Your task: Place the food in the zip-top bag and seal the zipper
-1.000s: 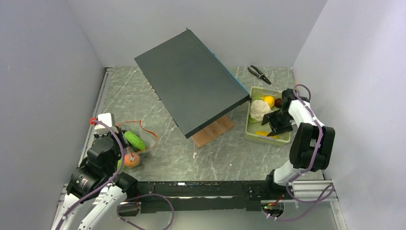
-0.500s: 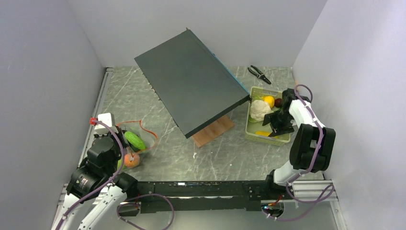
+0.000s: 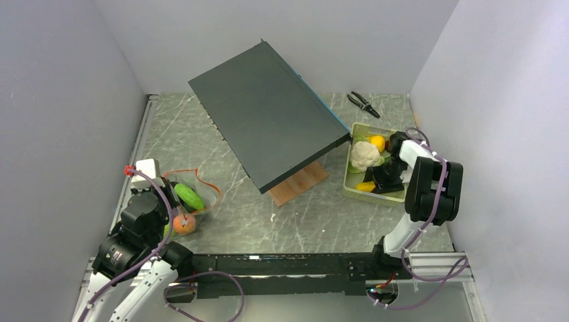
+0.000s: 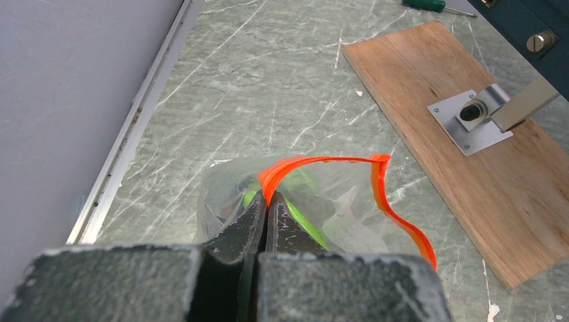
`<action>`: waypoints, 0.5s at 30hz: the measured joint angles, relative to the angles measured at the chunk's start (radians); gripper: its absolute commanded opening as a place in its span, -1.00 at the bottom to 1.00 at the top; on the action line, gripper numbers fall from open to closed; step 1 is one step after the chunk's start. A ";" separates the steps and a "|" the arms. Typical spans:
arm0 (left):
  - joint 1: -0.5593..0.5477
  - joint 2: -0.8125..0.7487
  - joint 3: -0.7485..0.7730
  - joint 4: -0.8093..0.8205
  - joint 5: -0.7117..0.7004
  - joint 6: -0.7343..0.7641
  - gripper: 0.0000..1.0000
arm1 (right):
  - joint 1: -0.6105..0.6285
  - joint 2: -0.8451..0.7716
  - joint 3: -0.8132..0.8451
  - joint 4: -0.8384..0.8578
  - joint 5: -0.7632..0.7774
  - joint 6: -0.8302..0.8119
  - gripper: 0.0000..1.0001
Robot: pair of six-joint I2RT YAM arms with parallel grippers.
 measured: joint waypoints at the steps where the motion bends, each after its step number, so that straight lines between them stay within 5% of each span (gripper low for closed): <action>1: 0.000 0.000 0.000 0.000 0.000 0.000 -1.00 | 0.001 0.008 -0.004 0.013 -0.002 0.003 0.00; 7: 0.000 0.000 0.000 0.000 0.000 0.000 -1.00 | -0.006 0.011 -0.018 0.035 -0.022 0.003 -0.89; 15: 0.000 0.002 0.000 0.000 0.001 0.000 -1.00 | -0.008 -0.056 -0.032 0.027 -0.023 -0.040 -1.00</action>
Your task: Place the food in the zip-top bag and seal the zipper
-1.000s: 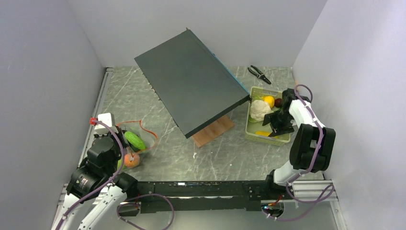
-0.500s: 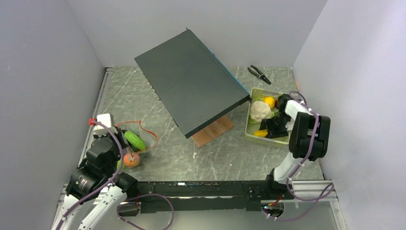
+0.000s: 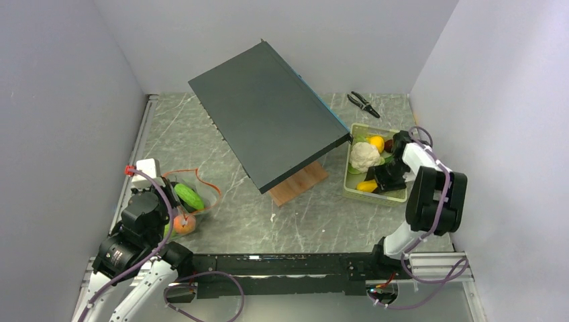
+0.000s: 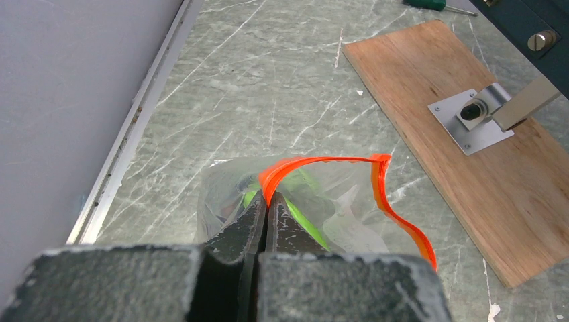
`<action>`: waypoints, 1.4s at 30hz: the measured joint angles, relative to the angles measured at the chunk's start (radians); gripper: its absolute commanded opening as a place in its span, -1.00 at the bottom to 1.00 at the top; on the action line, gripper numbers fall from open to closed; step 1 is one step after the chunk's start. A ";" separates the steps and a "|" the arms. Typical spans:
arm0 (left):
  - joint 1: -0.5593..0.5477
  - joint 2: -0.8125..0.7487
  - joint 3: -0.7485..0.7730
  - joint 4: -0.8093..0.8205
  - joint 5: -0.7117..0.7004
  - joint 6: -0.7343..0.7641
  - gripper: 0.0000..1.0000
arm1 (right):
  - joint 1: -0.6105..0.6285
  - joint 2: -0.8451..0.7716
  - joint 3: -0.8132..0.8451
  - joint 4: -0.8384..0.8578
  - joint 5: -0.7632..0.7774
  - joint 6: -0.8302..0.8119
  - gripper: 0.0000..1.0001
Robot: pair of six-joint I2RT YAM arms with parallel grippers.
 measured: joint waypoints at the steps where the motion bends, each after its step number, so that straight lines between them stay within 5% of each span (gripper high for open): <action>1: 0.000 0.001 0.000 0.000 0.000 0.000 -1.00 | 0.001 -0.024 0.000 -0.008 0.001 -0.008 -1.00; 12: 0.000 0.005 0.000 0.000 -0.001 0.000 -1.00 | 0.001 -0.322 0.050 -0.075 -0.011 -0.123 -1.00; 26: 0.000 0.021 0.000 0.000 -0.002 -0.001 -1.00 | 0.050 -0.755 0.279 0.196 -0.208 -0.360 -1.00; 28: 0.000 0.021 0.000 0.000 -0.003 -0.001 -1.00 | 0.118 -0.758 0.334 0.249 -0.244 -0.375 -1.00; 33: 0.000 0.020 0.000 0.000 -0.009 -0.004 -1.00 | 0.526 -0.699 0.468 0.365 -0.224 -0.414 -1.00; 38: 0.000 0.019 0.000 0.000 -0.015 -0.005 -1.00 | 1.015 -0.545 0.546 0.415 -0.043 -0.483 -1.00; 42: 0.000 0.014 0.000 -0.001 -0.022 -0.008 -1.00 | 1.284 -0.329 0.652 0.420 0.134 -0.555 -1.00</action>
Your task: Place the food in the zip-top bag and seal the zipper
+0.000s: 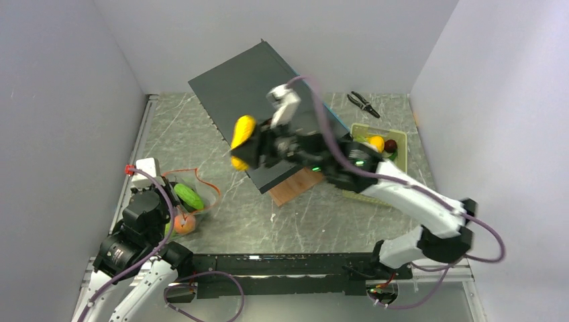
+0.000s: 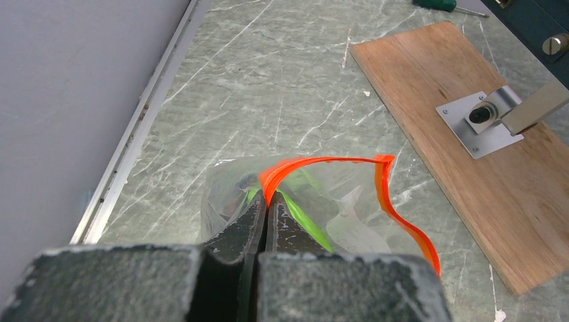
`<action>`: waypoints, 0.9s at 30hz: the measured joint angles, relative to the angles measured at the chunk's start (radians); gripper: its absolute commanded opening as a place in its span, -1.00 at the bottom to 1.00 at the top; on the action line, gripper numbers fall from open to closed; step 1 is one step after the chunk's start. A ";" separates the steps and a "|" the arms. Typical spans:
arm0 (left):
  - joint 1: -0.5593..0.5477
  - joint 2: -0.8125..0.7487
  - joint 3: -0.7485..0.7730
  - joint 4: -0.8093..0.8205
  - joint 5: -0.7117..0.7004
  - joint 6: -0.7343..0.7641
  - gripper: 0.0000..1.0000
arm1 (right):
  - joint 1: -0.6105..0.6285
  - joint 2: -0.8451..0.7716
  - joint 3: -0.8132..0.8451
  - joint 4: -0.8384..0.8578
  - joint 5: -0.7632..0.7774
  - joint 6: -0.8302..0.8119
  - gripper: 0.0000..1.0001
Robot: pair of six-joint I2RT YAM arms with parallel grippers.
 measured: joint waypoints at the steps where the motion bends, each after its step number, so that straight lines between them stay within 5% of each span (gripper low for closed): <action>1: 0.000 -0.001 0.000 0.000 -0.002 0.000 -1.00 | 0.054 0.060 0.031 -0.002 0.040 -0.015 -1.00; 8: 0.000 -0.019 0.000 -0.001 -0.008 -0.001 -1.00 | 0.261 0.350 0.141 -0.002 0.246 -0.080 -1.00; 19: 0.000 -0.034 0.000 -0.001 -0.010 -0.001 -1.00 | 0.295 0.490 0.140 0.138 0.467 -0.098 -1.00; 27: 0.000 -0.038 0.000 0.000 -0.010 0.000 -1.00 | 0.295 0.653 0.188 0.148 0.509 -0.076 -0.53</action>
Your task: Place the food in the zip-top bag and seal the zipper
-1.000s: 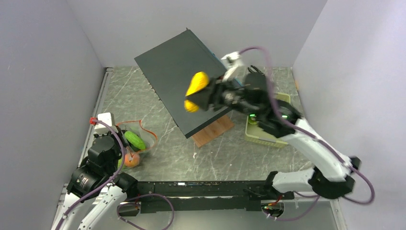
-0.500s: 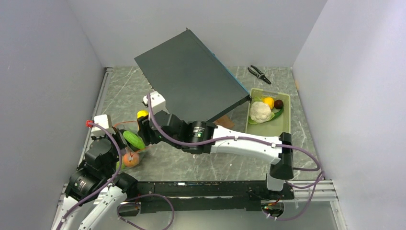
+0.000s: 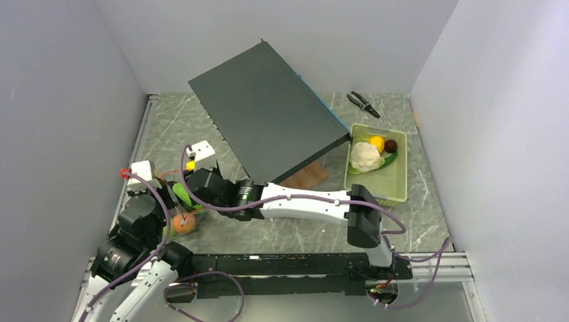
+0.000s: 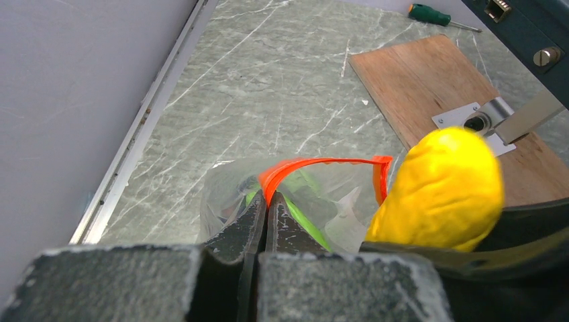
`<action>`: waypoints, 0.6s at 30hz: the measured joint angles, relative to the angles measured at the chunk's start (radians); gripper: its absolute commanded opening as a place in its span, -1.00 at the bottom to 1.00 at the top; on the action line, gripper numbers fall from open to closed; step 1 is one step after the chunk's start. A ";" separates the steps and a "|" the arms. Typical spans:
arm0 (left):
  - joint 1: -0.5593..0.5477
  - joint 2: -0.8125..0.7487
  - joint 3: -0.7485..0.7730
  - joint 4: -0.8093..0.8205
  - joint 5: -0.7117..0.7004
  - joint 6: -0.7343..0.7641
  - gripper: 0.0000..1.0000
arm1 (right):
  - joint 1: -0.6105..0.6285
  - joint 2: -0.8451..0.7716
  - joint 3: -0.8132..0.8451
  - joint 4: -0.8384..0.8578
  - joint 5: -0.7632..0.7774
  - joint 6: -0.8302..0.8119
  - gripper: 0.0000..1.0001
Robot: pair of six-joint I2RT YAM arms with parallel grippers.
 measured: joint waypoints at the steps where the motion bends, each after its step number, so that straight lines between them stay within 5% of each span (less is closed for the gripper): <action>1: 0.000 -0.001 0.000 0.000 0.000 0.000 -1.00 | 0.000 0.012 -0.007 -0.001 -0.001 0.006 -0.42; 9: 0.000 -0.002 0.000 0.000 0.000 0.000 -1.00 | 0.000 0.023 -0.041 -0.004 -0.017 0.026 0.20; 18: 0.000 -0.006 0.000 0.000 0.000 0.000 -1.00 | 0.000 0.056 -0.005 -0.024 -0.049 0.026 0.39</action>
